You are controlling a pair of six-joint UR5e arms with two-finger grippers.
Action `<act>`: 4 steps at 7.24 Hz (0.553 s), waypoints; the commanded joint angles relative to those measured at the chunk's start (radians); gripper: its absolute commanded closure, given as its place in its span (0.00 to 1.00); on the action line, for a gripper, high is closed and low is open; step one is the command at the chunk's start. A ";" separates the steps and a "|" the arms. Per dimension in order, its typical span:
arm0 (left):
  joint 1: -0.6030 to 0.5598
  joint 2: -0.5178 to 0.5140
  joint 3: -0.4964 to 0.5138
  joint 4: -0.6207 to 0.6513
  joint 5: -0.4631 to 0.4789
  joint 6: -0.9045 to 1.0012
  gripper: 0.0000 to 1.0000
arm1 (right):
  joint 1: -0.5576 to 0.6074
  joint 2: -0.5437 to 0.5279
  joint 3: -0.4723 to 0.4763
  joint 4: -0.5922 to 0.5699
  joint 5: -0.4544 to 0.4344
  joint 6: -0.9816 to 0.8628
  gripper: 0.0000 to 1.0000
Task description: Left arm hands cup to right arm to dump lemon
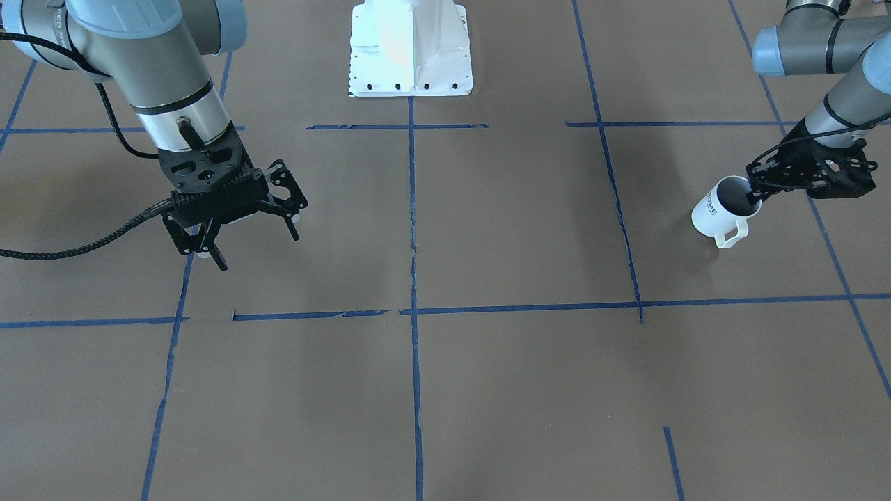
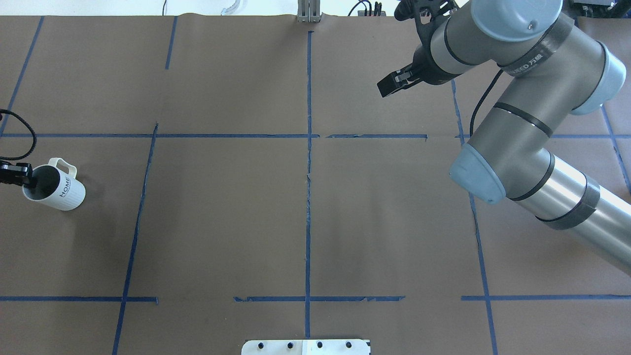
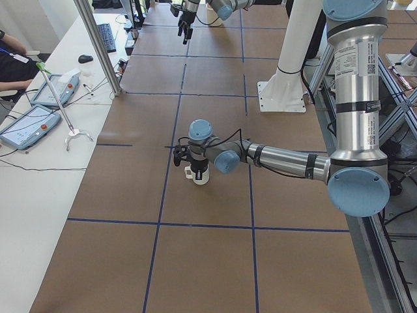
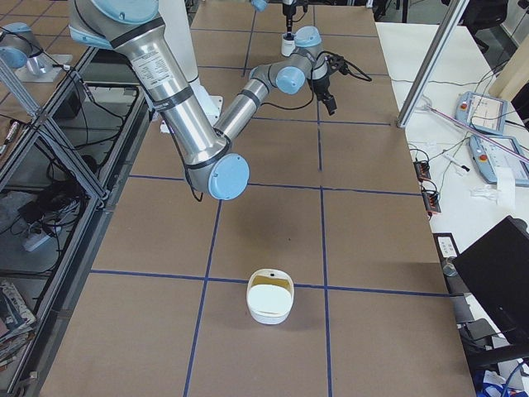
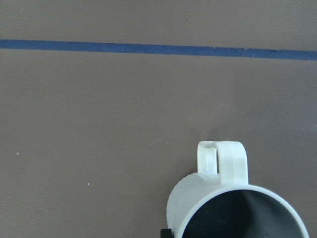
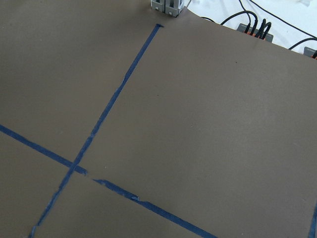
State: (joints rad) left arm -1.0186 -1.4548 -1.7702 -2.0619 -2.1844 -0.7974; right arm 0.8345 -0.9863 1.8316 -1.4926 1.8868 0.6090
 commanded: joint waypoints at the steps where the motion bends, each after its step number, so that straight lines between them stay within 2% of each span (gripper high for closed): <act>1: 0.000 -0.002 0.000 0.002 -0.002 0.000 0.59 | 0.000 -0.002 0.000 0.000 0.000 0.000 0.00; 2: 0.000 -0.001 -0.006 0.005 -0.005 0.000 0.45 | 0.000 -0.002 0.000 0.000 0.000 -0.002 0.00; 3: -0.003 0.002 -0.023 0.009 -0.014 0.004 0.08 | 0.002 -0.002 0.000 0.000 0.000 -0.002 0.00; 4: -0.015 0.002 -0.021 0.014 -0.014 0.082 0.00 | 0.005 -0.002 0.000 -0.001 0.002 -0.002 0.00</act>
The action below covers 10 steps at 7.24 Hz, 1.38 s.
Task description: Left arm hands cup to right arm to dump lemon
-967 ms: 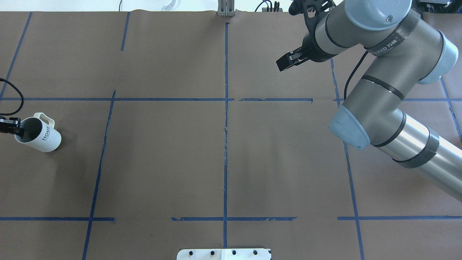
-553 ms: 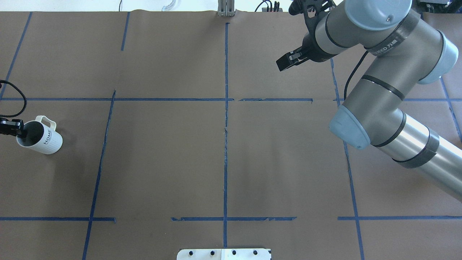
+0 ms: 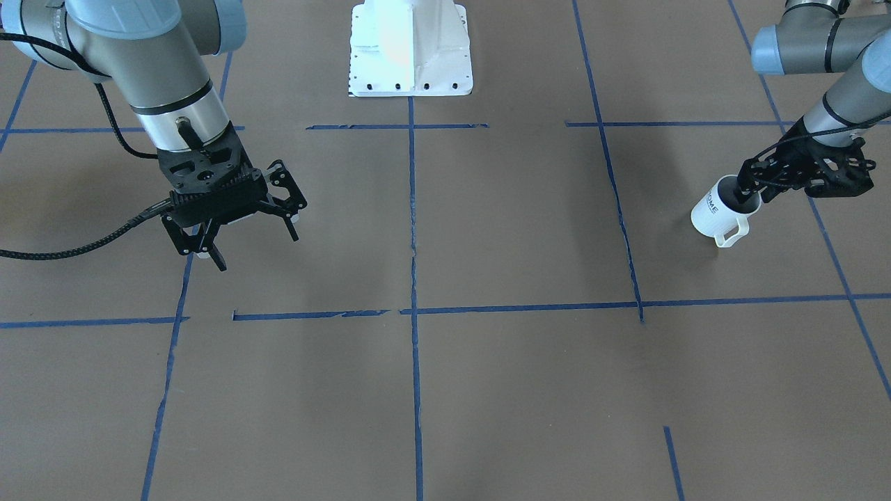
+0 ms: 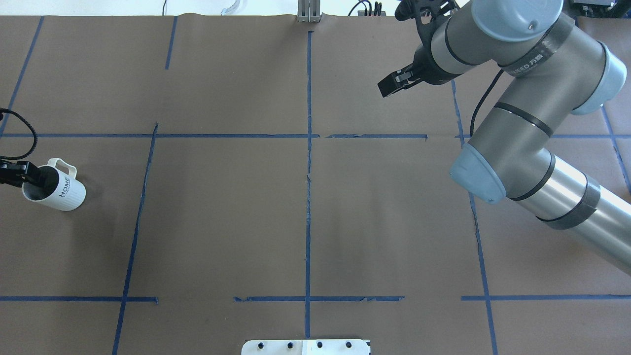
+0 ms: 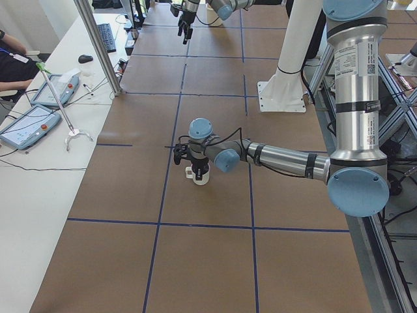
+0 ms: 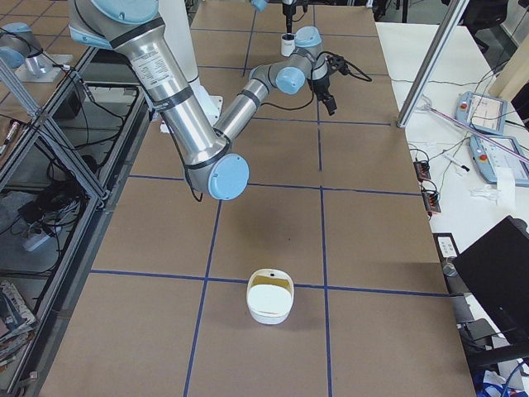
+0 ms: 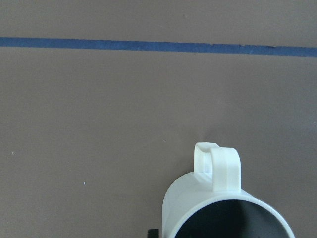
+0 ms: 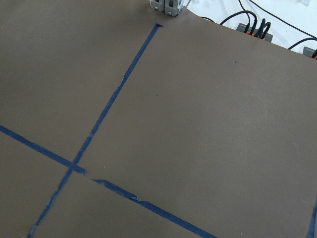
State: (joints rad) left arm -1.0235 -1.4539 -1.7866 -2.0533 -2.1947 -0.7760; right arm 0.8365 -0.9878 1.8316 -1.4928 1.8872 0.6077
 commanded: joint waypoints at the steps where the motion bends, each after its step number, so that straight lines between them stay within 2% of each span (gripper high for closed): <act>1: -0.035 0.001 0.001 0.043 -0.005 0.174 0.00 | 0.012 0.000 0.000 -0.003 0.012 0.000 0.00; 3: -0.185 -0.009 -0.030 0.290 -0.005 0.512 0.00 | 0.065 -0.021 0.002 -0.003 0.107 -0.003 0.00; 5: -0.286 -0.013 -0.111 0.543 -0.005 0.721 0.00 | 0.087 -0.050 0.000 -0.004 0.115 -0.037 0.00; 6: -0.347 -0.002 -0.111 0.585 -0.007 0.809 0.00 | 0.122 -0.064 -0.003 -0.026 0.118 -0.107 0.00; 7: -0.421 0.012 -0.096 0.588 -0.061 0.829 0.00 | 0.159 -0.066 -0.002 -0.099 0.139 -0.194 0.00; 8: -0.479 0.054 -0.093 0.585 -0.142 0.895 0.00 | 0.217 -0.077 -0.002 -0.153 0.192 -0.275 0.00; 9: -0.515 0.067 -0.093 0.588 -0.154 0.924 0.00 | 0.287 -0.127 -0.002 -0.176 0.269 -0.377 0.00; 10: -0.524 0.075 -0.093 0.588 -0.157 0.925 0.00 | 0.350 -0.225 0.000 -0.172 0.342 -0.473 0.00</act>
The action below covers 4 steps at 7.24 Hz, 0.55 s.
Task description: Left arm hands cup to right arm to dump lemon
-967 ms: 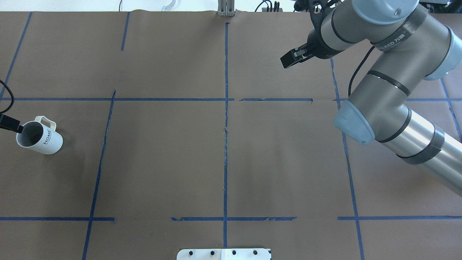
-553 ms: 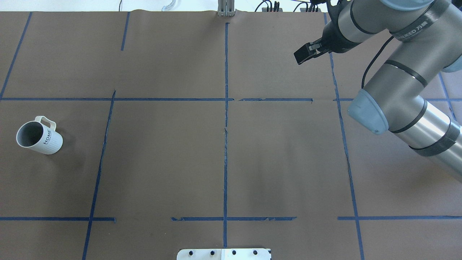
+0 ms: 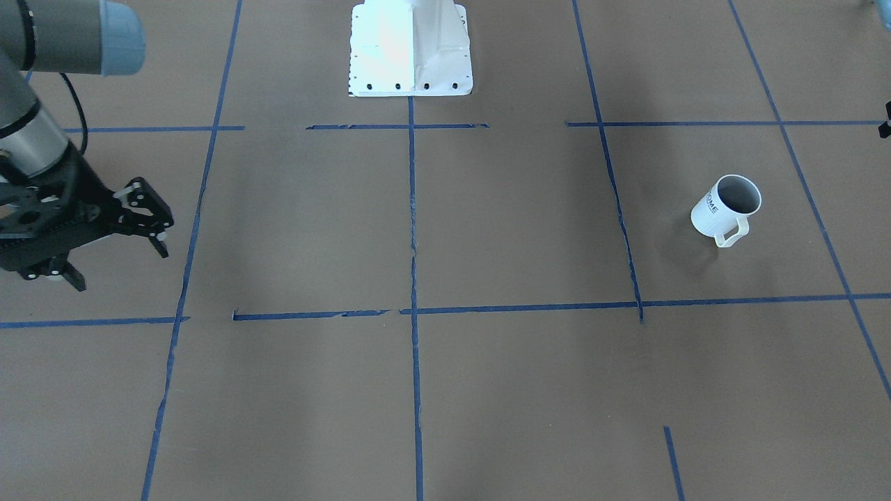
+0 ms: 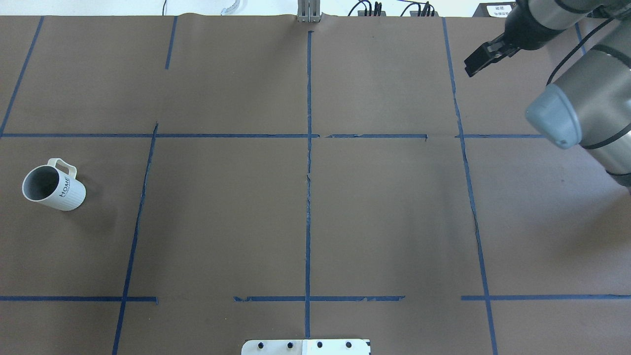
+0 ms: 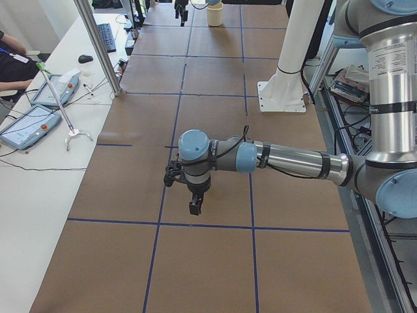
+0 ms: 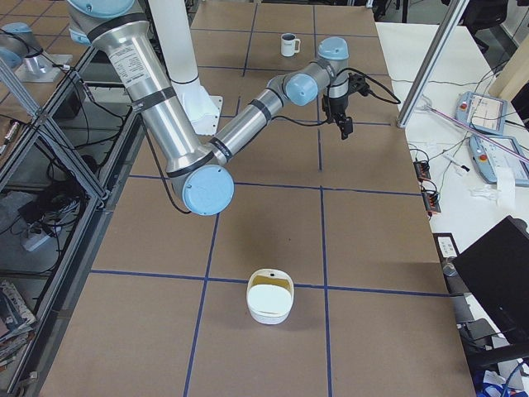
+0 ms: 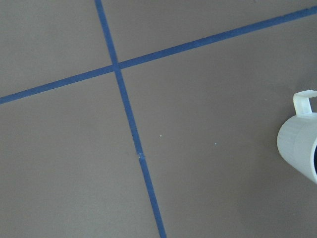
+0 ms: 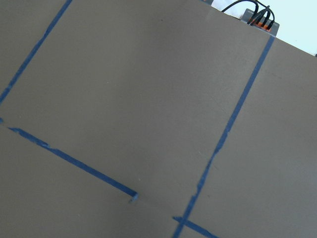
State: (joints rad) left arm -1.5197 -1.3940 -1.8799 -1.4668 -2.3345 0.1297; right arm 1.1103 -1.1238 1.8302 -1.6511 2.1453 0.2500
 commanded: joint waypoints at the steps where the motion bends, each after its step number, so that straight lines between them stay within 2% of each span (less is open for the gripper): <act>1: -0.028 0.015 0.002 0.002 -0.017 0.019 0.00 | 0.115 -0.254 0.044 0.005 0.105 -0.136 0.00; 2: -0.028 0.015 -0.001 0.002 -0.017 0.019 0.00 | 0.126 -0.363 0.085 0.007 0.097 -0.135 0.00; 4: -0.028 0.016 -0.001 -0.004 -0.017 0.019 0.00 | 0.253 -0.466 0.081 0.002 0.110 -0.231 0.00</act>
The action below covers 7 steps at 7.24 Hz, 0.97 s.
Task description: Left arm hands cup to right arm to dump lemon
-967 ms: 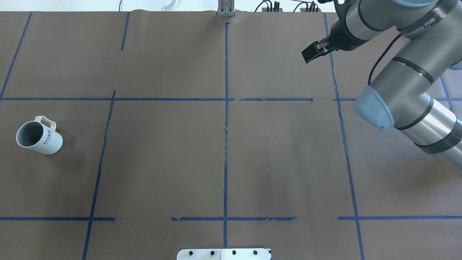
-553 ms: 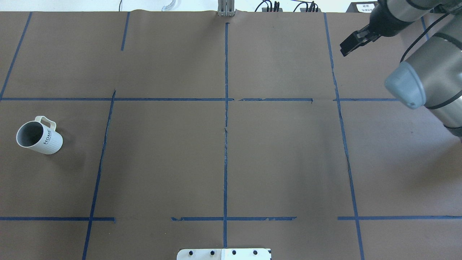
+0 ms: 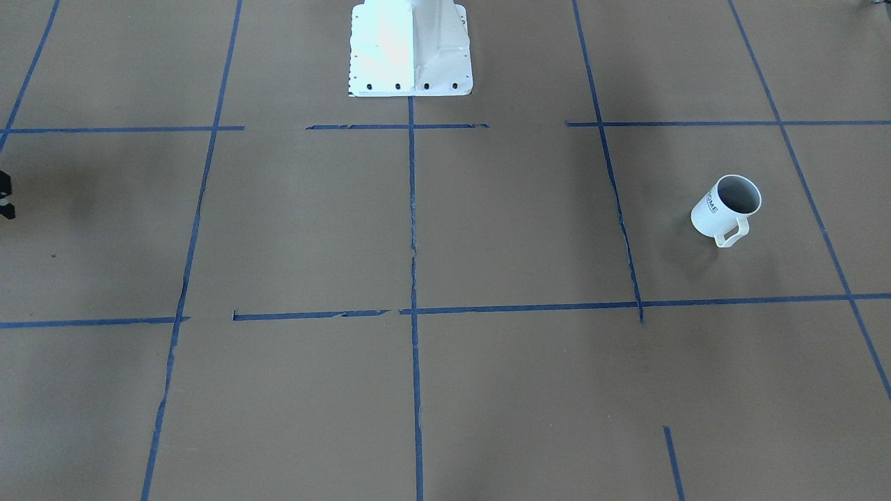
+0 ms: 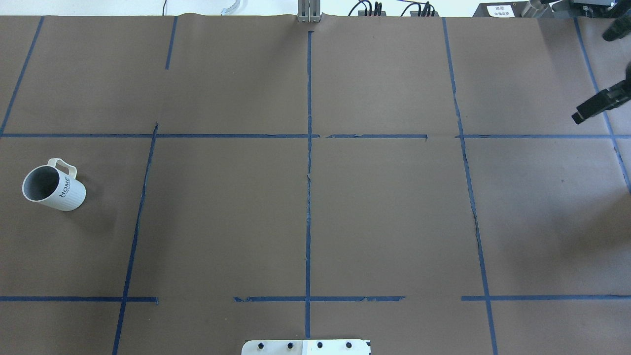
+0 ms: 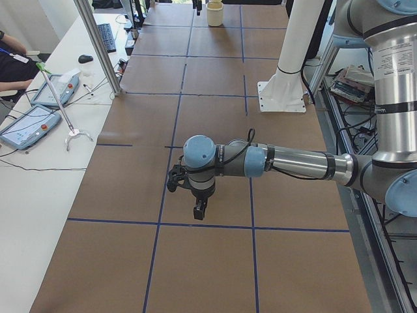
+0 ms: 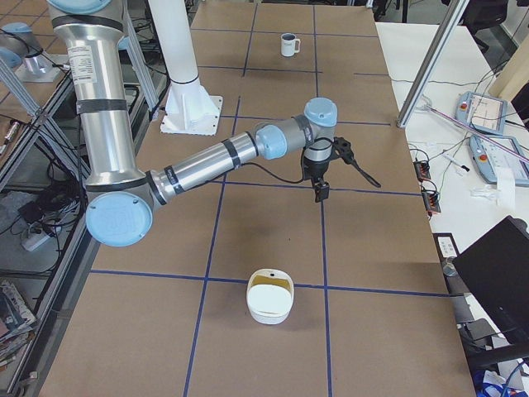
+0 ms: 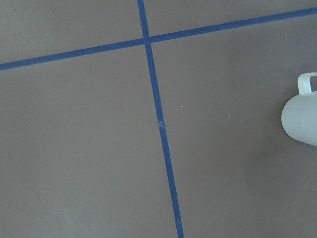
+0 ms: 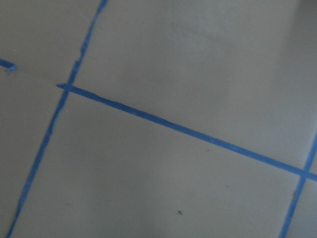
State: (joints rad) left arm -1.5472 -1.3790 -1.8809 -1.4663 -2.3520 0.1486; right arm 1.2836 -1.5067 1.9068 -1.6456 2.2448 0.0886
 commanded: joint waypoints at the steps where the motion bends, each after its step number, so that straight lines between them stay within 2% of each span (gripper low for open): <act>1: -0.001 0.001 0.003 -0.008 0.000 0.000 0.00 | 0.138 -0.142 0.000 -0.013 0.013 -0.189 0.00; 4: -0.001 0.000 0.000 -0.009 0.000 -0.001 0.00 | 0.274 -0.283 -0.005 -0.002 0.042 -0.337 0.00; 5: -0.001 0.000 0.000 -0.009 0.000 -0.001 0.00 | 0.284 -0.293 0.000 -0.009 0.076 -0.317 0.00; 7: -0.001 0.001 0.005 -0.009 0.000 -0.003 0.00 | 0.284 -0.290 -0.005 -0.002 0.107 -0.137 0.00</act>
State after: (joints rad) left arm -1.5478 -1.3788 -1.8794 -1.4756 -2.3516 0.1463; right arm 1.5636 -1.7943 1.9018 -1.6533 2.3365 -0.1522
